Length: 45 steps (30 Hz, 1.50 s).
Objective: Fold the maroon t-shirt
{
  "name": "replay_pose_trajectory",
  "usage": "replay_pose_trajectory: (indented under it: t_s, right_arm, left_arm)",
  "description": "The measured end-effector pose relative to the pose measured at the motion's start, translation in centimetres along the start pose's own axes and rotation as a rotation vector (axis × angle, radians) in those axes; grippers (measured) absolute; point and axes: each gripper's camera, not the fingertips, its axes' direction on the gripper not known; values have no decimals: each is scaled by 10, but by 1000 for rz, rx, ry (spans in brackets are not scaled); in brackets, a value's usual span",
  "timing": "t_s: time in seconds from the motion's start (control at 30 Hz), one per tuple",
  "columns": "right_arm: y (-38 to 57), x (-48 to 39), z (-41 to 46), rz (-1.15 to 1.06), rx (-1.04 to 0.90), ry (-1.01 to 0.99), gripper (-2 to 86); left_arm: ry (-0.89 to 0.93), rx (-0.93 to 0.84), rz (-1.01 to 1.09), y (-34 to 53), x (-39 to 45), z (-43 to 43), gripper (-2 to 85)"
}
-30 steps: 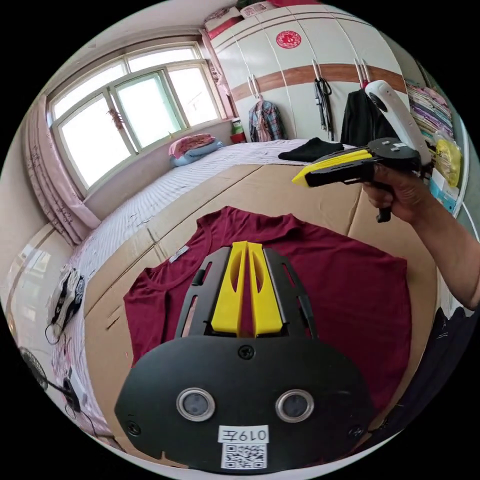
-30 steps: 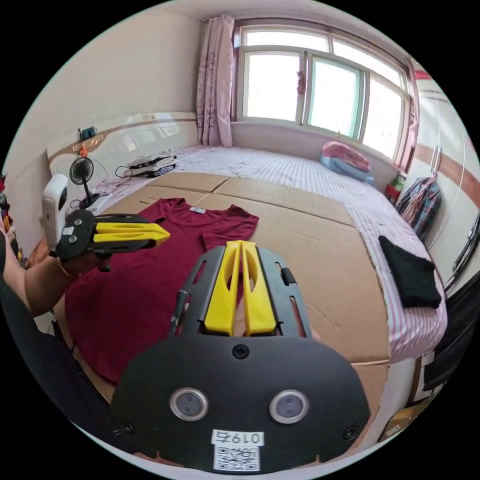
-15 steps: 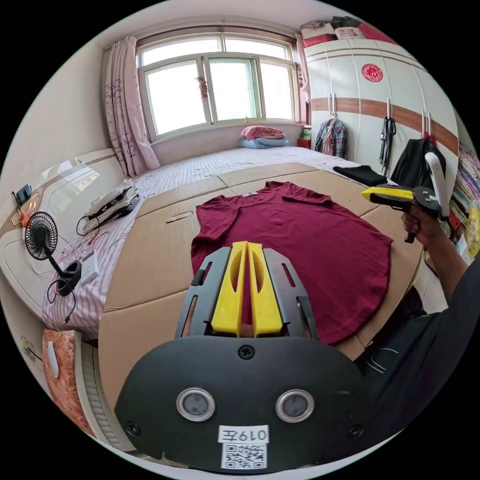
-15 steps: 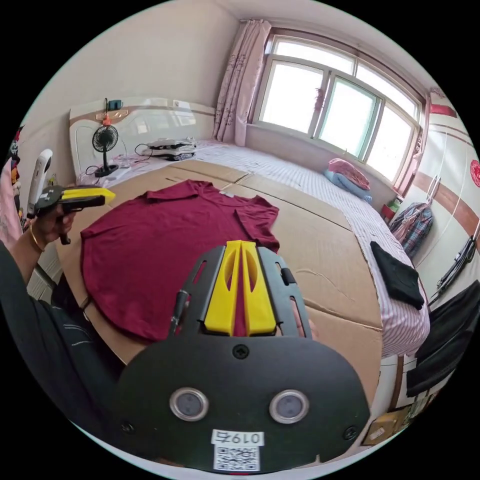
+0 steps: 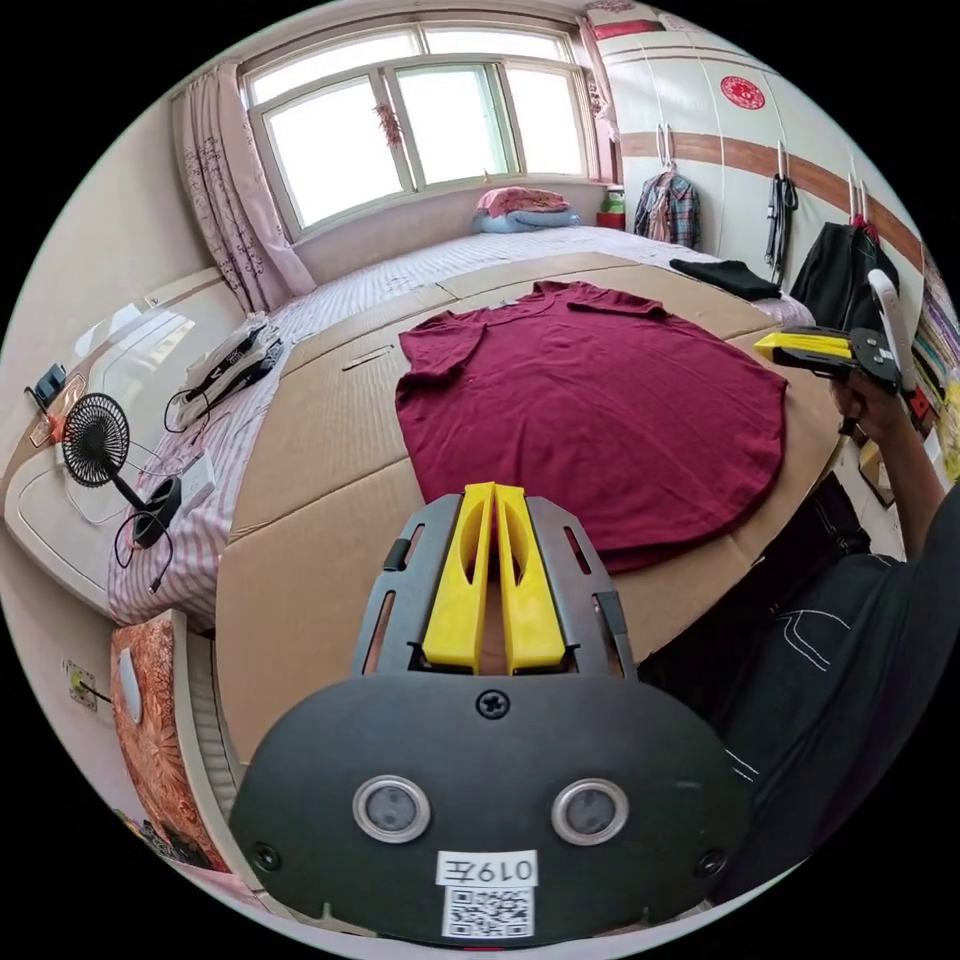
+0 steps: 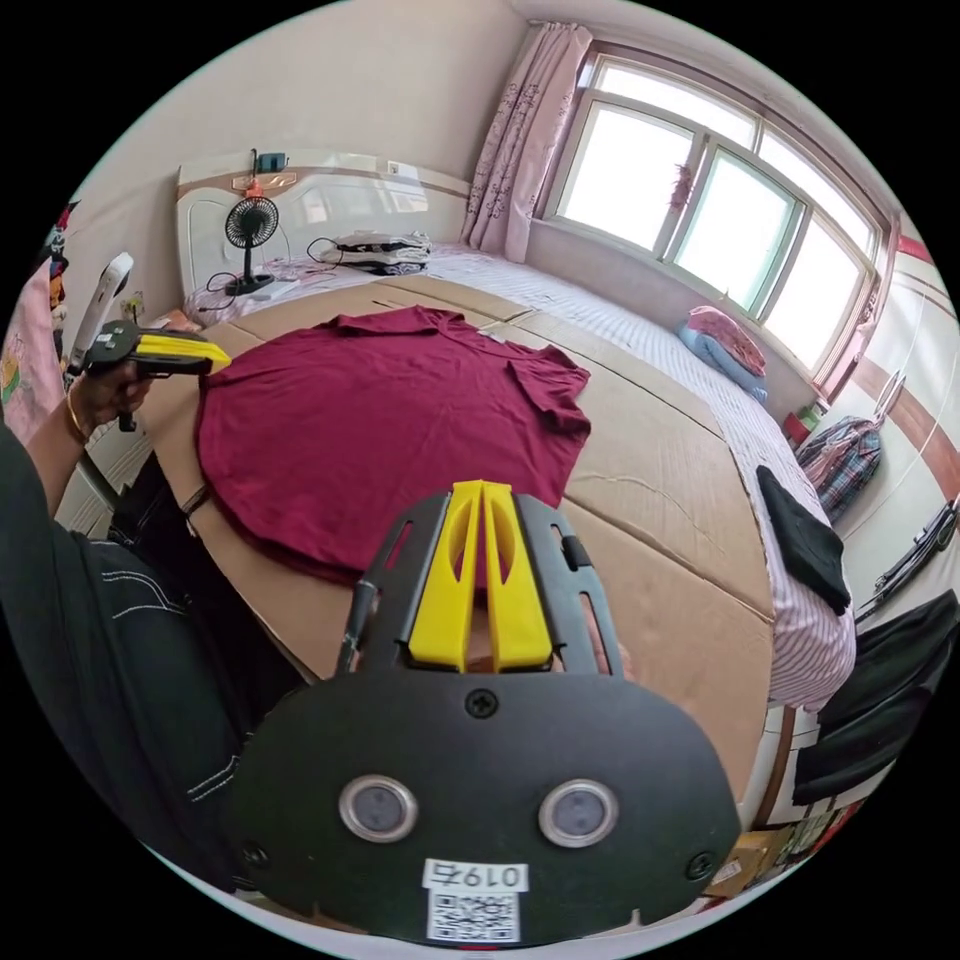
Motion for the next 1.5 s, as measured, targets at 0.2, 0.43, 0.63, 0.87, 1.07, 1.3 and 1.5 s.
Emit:
replay_pose_trajectory:
  t_s: [0.2, 0.43, 0.63, 0.87, 1.07, 1.3, 1.5]
  right_arm:
    - [20, -56, -41, -160, 91, 17, 15]
    - [42, -147, -60, -451, 65, 25, 84]
    - [58, -205, -62, -630, -5, -27, 82]
    - [67, -231, -65, -554, -10, -55, 79]
    - [68, -248, -66, -482, 19, -75, 77]
    - [70, -271, -63, -479, 34, -94, 67]
    - [63, -292, -53, -548, 9, -144, 69]
  left_arm:
    - [-93, 53, 301, 27, 49, -49, 21]
    - [-181, 0, 736, 66, 118, -76, 52]
    - [-208, -29, 1022, 87, 162, -86, 59]
    - [-147, -59, 1139, 90, 181, -94, 36]
    - [-159, -78, 1191, 95, 194, -96, 15]
    - [-150, -74, 1081, 101, 193, -98, 11]
    - [-158, -73, 1027, 103, 183, -100, 7]
